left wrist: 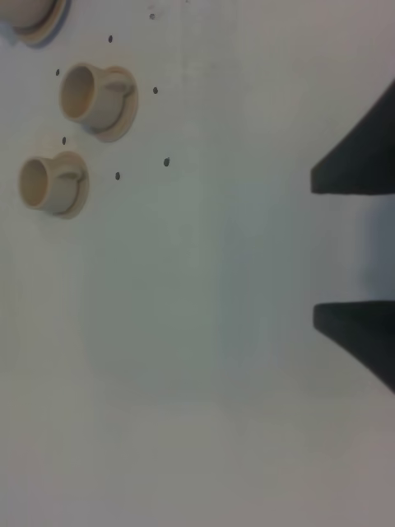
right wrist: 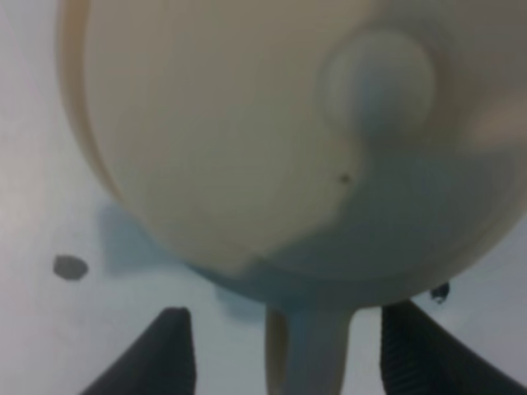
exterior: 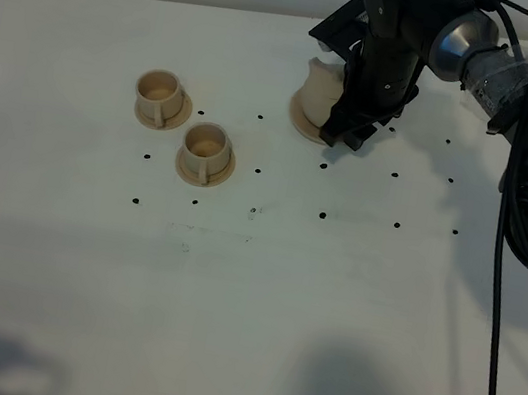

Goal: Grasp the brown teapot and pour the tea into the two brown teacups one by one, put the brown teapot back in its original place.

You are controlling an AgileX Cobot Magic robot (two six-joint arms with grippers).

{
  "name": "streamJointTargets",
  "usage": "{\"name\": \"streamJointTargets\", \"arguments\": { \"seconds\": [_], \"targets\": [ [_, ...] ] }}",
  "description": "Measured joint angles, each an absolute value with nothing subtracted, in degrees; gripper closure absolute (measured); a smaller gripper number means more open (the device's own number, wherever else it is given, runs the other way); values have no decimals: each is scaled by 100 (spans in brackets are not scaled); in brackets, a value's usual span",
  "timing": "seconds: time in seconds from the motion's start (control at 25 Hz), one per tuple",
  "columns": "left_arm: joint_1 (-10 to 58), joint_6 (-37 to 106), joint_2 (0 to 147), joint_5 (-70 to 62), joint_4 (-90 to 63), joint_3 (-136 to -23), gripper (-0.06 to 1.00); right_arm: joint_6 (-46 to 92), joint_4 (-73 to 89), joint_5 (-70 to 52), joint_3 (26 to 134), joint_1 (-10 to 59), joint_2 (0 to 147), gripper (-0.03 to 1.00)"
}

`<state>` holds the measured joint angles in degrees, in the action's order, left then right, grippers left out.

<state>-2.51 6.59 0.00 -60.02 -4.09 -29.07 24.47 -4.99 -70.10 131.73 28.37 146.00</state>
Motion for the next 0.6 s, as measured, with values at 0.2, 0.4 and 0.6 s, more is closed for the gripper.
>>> {"name": "streamJointTargets", "arguments": {
  "seconds": [0.2,0.4,0.6],
  "targets": [
    [-251,659,0,-6002,-409,-2907,61,2984,-499,-7010,13173,2837,14570,49],
    [-251,659,0,-6002,-409,-2907,61,3316,-494,-7016,13233,2837,14388,53],
    [-251,659,0,-6002,-409,-2907,61,3345,-494,-6989,13344,2837,14378,57]
  ]
}}
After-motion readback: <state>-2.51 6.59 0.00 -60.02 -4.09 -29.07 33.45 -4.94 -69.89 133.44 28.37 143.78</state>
